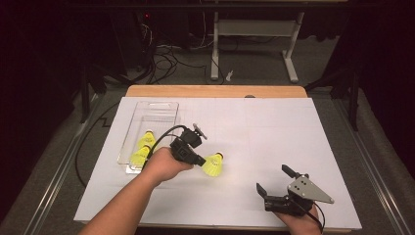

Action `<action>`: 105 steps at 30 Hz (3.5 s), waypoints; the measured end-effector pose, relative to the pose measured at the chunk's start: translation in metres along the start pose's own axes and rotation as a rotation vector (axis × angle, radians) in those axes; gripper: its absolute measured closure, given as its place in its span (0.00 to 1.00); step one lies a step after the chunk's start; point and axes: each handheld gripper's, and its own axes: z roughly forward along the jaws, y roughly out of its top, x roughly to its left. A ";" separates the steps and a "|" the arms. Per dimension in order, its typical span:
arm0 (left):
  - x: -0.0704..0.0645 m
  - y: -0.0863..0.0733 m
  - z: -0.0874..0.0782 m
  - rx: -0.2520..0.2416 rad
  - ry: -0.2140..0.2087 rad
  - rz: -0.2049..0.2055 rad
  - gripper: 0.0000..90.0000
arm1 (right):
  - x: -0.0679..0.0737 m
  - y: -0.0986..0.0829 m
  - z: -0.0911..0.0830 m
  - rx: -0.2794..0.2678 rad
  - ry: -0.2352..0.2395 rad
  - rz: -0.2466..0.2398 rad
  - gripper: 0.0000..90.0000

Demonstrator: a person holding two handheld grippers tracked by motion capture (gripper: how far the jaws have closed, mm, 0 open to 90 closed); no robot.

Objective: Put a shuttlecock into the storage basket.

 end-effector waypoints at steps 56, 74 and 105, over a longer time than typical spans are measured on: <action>0.028 -0.041 -0.057 -0.010 0.006 -0.103 0.99 | 0.002 0.001 0.006 0.009 0.016 -0.018 0.01; 0.032 -0.040 -0.077 -0.021 0.023 -0.123 0.99 | 0.002 0.002 0.004 0.004 0.016 -0.018 0.01; 0.062 -0.072 -0.114 -0.075 0.090 -0.229 0.99 | 0.002 0.003 0.005 0.002 0.017 -0.019 0.01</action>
